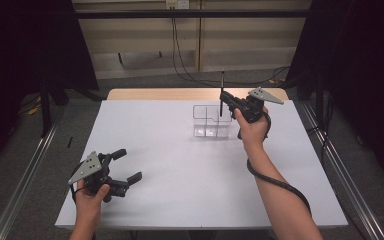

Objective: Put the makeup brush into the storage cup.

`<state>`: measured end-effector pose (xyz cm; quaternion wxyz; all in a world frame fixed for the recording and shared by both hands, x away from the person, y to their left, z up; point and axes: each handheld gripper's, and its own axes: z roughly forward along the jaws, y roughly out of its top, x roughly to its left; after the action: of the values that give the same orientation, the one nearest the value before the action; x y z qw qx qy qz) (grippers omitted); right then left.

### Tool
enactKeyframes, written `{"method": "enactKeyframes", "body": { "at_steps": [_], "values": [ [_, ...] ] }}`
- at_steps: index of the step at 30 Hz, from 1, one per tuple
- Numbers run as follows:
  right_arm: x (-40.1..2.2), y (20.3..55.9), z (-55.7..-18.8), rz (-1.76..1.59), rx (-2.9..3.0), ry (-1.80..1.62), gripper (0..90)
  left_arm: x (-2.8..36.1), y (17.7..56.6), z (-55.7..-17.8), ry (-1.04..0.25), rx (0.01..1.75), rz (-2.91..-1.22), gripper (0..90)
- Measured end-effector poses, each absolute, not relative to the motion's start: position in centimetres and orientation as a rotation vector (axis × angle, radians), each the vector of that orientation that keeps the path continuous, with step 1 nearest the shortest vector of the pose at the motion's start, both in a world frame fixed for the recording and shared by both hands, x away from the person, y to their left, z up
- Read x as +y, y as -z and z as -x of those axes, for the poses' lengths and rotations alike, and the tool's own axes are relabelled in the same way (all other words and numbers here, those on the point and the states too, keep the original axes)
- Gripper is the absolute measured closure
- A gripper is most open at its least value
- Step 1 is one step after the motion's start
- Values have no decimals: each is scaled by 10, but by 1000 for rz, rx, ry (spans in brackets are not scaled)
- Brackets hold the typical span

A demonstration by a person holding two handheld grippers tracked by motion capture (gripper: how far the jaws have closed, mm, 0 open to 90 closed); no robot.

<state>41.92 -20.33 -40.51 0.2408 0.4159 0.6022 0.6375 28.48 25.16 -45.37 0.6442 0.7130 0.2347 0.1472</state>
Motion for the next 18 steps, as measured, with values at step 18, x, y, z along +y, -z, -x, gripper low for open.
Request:
{"method": "enactKeyframes", "body": {
  "at_steps": [18],
  "values": [
    [-195, 411, -427, -1131, 1661, -1738, 847, 252, 454, -285, -340, 536, -1624, 0]
  ]
}}
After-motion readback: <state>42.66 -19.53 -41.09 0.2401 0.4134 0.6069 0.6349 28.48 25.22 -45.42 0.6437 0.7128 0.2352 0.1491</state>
